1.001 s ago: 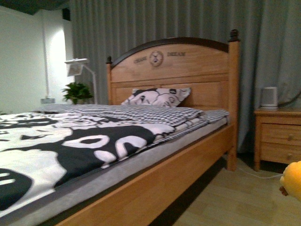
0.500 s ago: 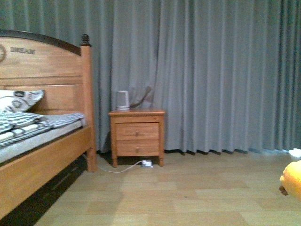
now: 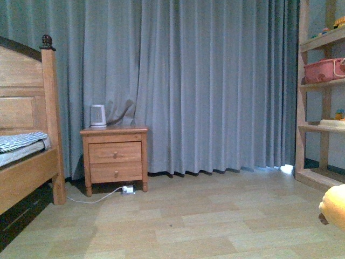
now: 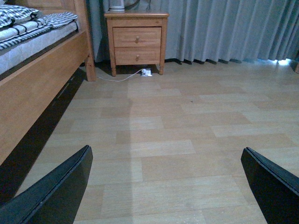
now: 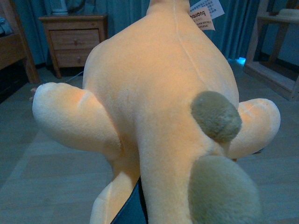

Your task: Put away toys

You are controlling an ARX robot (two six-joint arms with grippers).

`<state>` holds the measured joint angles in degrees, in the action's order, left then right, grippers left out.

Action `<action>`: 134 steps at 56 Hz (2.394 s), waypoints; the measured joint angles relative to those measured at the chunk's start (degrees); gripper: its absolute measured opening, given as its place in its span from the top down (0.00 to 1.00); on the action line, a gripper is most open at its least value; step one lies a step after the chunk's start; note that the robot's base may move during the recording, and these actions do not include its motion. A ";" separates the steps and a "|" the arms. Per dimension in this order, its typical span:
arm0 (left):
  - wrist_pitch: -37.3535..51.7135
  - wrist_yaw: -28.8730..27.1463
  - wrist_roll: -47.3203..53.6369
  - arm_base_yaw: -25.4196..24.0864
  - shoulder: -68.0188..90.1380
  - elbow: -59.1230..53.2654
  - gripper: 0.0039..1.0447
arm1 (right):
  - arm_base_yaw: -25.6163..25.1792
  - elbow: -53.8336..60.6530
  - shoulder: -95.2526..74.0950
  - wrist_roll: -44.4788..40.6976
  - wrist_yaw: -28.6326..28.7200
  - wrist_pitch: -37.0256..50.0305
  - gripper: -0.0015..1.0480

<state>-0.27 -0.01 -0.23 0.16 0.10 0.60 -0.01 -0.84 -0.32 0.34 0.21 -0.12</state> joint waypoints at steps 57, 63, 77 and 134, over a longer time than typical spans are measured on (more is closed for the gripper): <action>0.00 0.00 -0.02 -0.02 -0.02 0.00 0.06 | 0.07 0.00 0.00 0.00 -0.20 0.00 0.93; 0.00 0.00 0.00 -0.02 -0.02 0.00 0.06 | 0.07 0.00 0.00 0.00 -0.20 0.00 0.93; 0.00 0.00 -0.02 -0.02 -0.04 0.00 0.06 | 0.07 0.00 0.00 0.00 -0.17 0.00 0.93; 0.00 0.02 0.00 -0.02 -0.04 0.00 0.06 | 0.07 0.00 0.00 0.00 -0.17 0.00 0.93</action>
<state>-0.27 0.01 -0.23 0.14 0.05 0.60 0.05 -0.84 -0.32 0.34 0.03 -0.12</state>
